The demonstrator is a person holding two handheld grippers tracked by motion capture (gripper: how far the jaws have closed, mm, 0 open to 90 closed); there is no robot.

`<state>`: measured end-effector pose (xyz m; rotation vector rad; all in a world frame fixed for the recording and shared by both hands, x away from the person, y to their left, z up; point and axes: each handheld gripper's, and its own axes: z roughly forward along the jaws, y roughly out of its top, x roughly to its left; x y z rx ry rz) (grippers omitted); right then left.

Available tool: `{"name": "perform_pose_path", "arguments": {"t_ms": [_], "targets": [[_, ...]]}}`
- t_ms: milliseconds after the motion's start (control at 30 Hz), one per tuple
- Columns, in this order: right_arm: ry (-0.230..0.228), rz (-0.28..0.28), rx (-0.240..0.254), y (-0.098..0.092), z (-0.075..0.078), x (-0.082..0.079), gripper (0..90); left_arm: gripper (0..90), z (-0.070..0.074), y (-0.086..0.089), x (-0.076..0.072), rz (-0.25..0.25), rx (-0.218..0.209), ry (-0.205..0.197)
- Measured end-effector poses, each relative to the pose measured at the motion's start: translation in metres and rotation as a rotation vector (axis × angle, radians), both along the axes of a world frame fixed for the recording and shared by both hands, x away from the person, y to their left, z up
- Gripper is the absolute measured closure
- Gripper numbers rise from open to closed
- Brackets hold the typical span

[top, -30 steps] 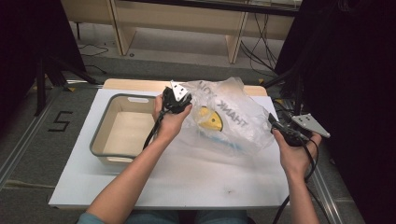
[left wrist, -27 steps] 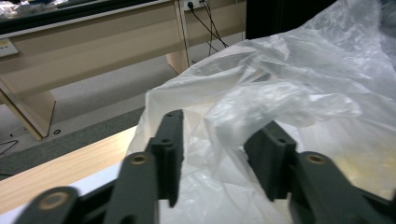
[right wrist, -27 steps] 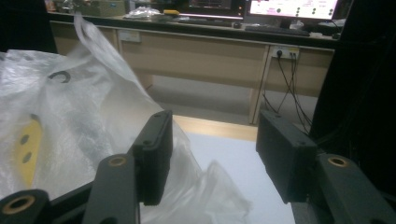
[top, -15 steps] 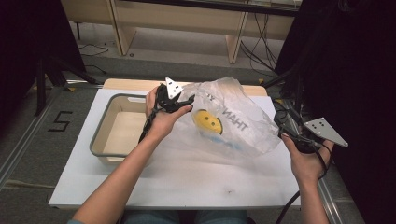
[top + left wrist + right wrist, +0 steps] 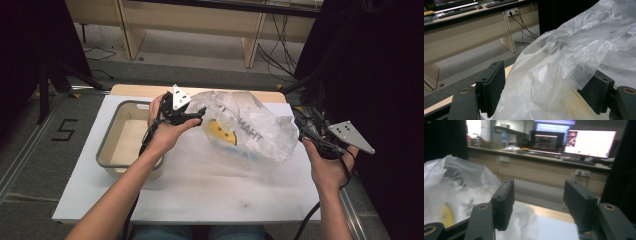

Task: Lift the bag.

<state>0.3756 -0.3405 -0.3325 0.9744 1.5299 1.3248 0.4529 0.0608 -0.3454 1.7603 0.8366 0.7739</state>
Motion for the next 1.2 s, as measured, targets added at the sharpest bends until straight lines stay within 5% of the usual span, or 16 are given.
{"name": "perform_pose_path", "arguments": {"t_ms": [167, 467, 633, 833, 1200], "targets": [[0.025, 0.137, -0.006, 0.001, -0.012, -0.015, 43.0, 21.6, 0.0, 0.021, -0.022, -0.039, -0.009, 0.019], [0.035, 0.227, -0.056, 0.008, -0.027, -0.038, 42.4, 16.4, -0.016, 0.038, -0.059, -0.125, -0.004, 0.048], [0.096, 0.322, -0.086, 0.022, -0.049, -0.05, 42.2, 16.0, -0.032, 0.045, -0.078, -0.145, 0.038, 0.049], [0.153, 0.332, -0.09, 0.024, -0.07, -0.052, 42.2, 16.4, -0.046, 0.057, -0.089, -0.143, 0.037, 0.041], [0.138, 0.299, -0.07, 0.02, -0.076, -0.054, 38.7, 16.5, -0.062, 0.068, -0.097, -0.12, 0.04, 0.033]]}}
